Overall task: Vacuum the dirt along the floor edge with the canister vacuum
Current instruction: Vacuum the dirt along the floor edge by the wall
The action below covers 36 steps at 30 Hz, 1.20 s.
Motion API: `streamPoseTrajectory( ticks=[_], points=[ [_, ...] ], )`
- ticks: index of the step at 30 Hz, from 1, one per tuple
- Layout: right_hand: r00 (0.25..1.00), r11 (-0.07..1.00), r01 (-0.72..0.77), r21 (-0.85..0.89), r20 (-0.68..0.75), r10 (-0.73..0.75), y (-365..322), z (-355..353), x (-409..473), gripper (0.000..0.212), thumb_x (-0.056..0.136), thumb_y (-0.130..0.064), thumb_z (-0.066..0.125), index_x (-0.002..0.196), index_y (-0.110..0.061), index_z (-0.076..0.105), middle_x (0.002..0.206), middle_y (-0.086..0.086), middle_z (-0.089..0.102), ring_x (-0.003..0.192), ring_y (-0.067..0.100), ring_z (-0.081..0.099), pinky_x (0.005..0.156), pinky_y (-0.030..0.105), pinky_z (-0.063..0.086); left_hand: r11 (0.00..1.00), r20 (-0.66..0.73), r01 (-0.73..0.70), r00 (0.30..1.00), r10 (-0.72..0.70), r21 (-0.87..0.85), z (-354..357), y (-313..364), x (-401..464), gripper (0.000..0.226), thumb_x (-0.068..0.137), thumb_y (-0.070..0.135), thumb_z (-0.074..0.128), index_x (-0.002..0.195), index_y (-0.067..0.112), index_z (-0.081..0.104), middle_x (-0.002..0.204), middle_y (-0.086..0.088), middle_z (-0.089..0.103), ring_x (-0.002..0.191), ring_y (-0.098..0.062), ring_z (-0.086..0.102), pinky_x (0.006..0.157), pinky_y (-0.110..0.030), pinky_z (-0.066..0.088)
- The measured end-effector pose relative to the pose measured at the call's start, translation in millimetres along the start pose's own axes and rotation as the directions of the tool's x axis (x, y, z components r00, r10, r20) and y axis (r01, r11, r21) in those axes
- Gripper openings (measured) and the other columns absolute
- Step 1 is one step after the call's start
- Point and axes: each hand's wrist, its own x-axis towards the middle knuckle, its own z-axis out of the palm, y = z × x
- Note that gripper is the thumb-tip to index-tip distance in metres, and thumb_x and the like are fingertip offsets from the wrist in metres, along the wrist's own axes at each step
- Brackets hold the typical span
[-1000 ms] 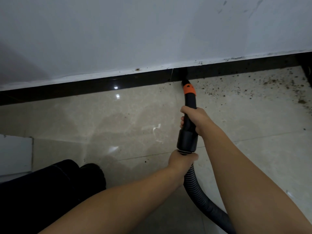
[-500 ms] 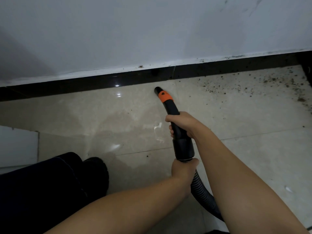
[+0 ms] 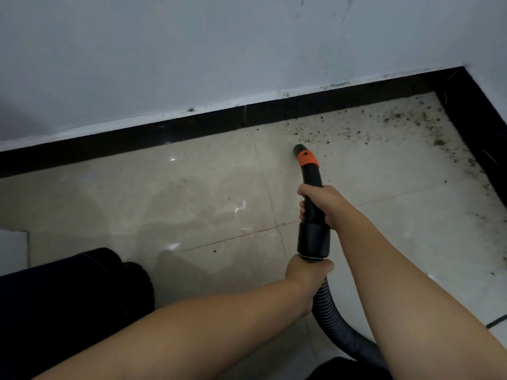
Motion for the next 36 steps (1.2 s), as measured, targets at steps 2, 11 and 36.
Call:
streamPoseTrajectory(
  ticks=[2,11,36],
  points=[
    [0.999,1.000,-0.008,-0.009,0.043,0.008,6,-4,-4,0.011,0.086,-0.007,0.060,0.085,-0.005,0.049,0.059,0.010,0.051,0.042,0.020,0.049,0.045,0.028,0.047,1.000,0.006,0.011,1.000,-0.011,0.029,2,-7,-1,0.017,0.080,0.011,0.066,0.094,0.008,0.057,0.079,-0.005,0.056,0.072,-0.018,0.055,0.061,-0.024,0.044],
    [0.999,0.997,-0.020,0.071,0.028,0.018,26,-54,-16,0.012,0.088,-0.007,0.058,0.082,-0.006,0.048,0.058,0.010,0.050,0.039,0.018,0.048,0.042,0.025,0.047,0.976,0.073,0.055,0.995,-0.072,0.211,33,-14,-12,0.015,0.082,0.013,0.069,0.093,0.014,0.057,0.089,-0.004,0.059,0.090,-0.021,0.056,0.078,-0.030,0.047],
    [0.998,0.998,-0.019,0.064,0.067,0.014,-30,-87,22,0.011,0.085,-0.006,0.059,0.083,-0.005,0.048,0.051,0.010,0.052,0.039,0.019,0.050,0.043,0.026,0.048,0.944,0.211,0.116,0.959,-0.187,0.310,60,51,21,0.044,0.079,0.019,0.073,0.120,0.008,0.061,0.118,-0.010,0.067,0.107,-0.020,0.063,0.088,-0.031,0.053]
  ],
)
